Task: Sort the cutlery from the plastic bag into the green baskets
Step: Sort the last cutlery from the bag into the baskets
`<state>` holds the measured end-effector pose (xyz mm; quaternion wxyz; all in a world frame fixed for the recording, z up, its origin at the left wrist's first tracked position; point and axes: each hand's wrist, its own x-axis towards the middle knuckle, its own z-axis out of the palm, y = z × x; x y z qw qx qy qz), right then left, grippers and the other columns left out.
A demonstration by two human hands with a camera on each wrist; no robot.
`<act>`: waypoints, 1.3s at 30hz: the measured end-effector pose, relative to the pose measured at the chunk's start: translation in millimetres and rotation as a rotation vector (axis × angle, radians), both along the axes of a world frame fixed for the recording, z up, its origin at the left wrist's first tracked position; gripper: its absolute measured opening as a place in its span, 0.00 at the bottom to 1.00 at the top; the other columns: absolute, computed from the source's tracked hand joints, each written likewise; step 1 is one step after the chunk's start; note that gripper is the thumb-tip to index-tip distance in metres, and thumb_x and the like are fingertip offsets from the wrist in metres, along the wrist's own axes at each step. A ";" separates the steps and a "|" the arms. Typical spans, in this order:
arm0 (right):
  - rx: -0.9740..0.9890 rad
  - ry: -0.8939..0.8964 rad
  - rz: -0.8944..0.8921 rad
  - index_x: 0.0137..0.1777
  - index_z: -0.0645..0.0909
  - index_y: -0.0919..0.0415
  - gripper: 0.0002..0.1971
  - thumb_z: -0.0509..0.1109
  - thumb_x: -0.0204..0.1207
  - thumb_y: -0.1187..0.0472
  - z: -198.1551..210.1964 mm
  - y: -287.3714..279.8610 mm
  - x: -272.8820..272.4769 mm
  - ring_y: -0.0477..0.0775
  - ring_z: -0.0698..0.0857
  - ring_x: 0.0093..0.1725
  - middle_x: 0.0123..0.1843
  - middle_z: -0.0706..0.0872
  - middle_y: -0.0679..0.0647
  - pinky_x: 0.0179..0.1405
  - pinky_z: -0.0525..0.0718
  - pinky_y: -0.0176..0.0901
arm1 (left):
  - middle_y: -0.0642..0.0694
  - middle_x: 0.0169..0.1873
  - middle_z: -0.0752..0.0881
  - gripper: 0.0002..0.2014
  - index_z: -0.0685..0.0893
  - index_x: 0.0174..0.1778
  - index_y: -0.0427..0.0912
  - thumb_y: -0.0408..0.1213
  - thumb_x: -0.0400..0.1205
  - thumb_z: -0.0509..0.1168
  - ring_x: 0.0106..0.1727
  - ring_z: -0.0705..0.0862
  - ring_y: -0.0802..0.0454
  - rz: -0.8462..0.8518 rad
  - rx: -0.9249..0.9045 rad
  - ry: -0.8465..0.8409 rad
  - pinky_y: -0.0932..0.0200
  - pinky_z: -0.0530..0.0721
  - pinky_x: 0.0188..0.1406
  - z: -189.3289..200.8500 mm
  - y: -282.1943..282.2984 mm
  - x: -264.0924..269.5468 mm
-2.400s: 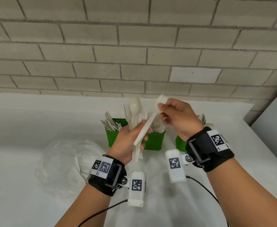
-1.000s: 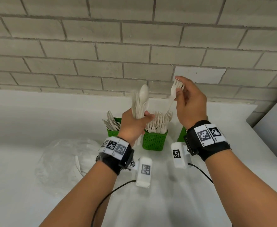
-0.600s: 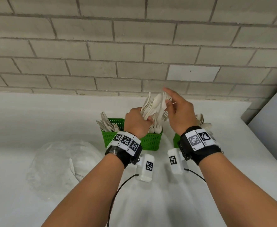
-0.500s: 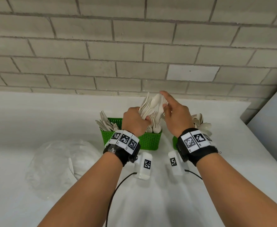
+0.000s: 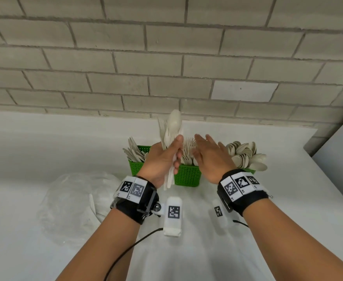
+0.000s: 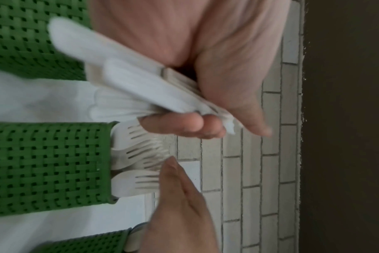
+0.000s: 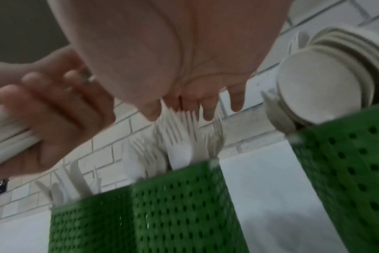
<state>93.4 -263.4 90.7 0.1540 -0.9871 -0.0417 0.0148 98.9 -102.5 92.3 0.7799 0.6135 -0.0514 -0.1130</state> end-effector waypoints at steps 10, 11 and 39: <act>0.957 -0.153 -0.059 0.47 0.89 0.58 0.04 0.73 0.78 0.62 40.4 18.5 -24.8 0.41 0.88 0.38 0.41 0.91 0.51 0.40 0.81 0.30 | 0.47 0.25 0.77 0.25 0.82 0.40 0.40 0.62 0.80 0.60 0.21 0.72 0.54 -0.072 -0.033 0.049 0.63 0.70 0.17 -10.3 1.2 -20.7; 0.945 -0.139 -0.046 0.48 0.88 0.61 0.04 0.73 0.78 0.62 39.3 18.8 -25.5 0.41 0.88 0.36 0.40 0.91 0.53 0.37 0.80 0.28 | 0.47 0.25 0.78 0.24 0.83 0.40 0.40 0.62 0.77 0.62 0.21 0.72 0.54 -0.072 -0.035 0.037 0.63 0.70 0.17 -10.9 0.9 -23.0; 1.042 -0.540 -0.225 0.40 0.75 0.55 0.08 0.69 0.81 0.61 73.0 18.8 -30.8 0.49 0.79 0.20 0.37 0.87 0.54 0.22 0.77 0.40 | 0.47 0.34 0.84 0.06 0.83 0.46 0.41 0.40 0.84 0.67 0.35 0.81 0.50 0.239 0.443 -0.266 0.58 0.76 0.35 -30.8 23.5 -16.7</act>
